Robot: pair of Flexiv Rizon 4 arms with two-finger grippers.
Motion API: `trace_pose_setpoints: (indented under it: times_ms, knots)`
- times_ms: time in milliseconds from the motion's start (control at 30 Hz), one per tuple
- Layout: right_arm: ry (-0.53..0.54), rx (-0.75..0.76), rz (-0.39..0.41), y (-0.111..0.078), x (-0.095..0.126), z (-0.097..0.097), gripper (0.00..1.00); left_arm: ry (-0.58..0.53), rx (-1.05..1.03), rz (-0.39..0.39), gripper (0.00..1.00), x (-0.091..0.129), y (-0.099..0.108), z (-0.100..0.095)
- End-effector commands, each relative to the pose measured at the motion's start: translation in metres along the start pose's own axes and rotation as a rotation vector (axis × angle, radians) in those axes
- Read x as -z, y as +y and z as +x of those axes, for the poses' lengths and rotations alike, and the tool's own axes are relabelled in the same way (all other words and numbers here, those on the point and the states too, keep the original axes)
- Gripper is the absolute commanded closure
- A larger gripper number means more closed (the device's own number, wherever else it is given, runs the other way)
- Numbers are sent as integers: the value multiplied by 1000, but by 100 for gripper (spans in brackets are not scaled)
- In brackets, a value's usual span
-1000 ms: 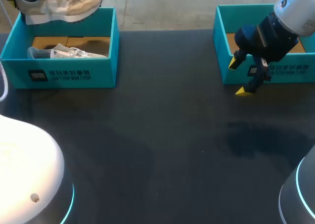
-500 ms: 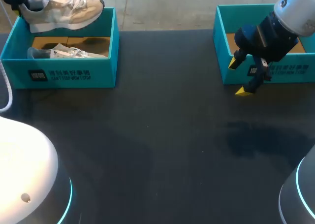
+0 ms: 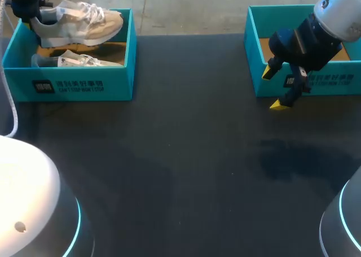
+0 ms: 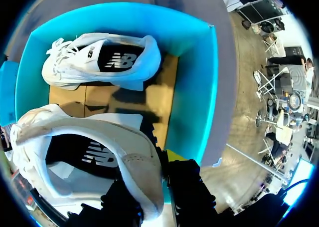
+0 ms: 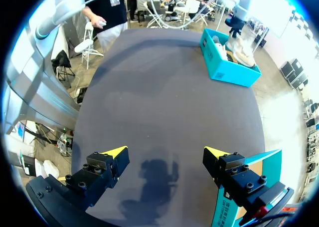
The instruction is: Take the shoe out of the shoebox, open the shoe tongue, remove and reinsert the insole, then place the shoe into the shoebox
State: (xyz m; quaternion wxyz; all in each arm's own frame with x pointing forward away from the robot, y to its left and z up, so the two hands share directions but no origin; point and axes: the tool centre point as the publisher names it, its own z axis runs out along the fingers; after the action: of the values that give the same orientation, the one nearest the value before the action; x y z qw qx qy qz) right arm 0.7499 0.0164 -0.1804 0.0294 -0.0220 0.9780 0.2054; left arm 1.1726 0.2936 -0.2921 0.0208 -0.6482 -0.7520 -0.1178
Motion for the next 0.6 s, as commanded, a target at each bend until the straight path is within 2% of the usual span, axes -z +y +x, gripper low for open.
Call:
trace_pose_setpoints:
  times_ms: [33,600]
  knots:
    - [1,-1,3,1,-1,-1,0,0,0,2,100,-13,3,-4]
    - [1,-1,3,1,-1,-1,0,12,-29,26,100,-52,7,-21]
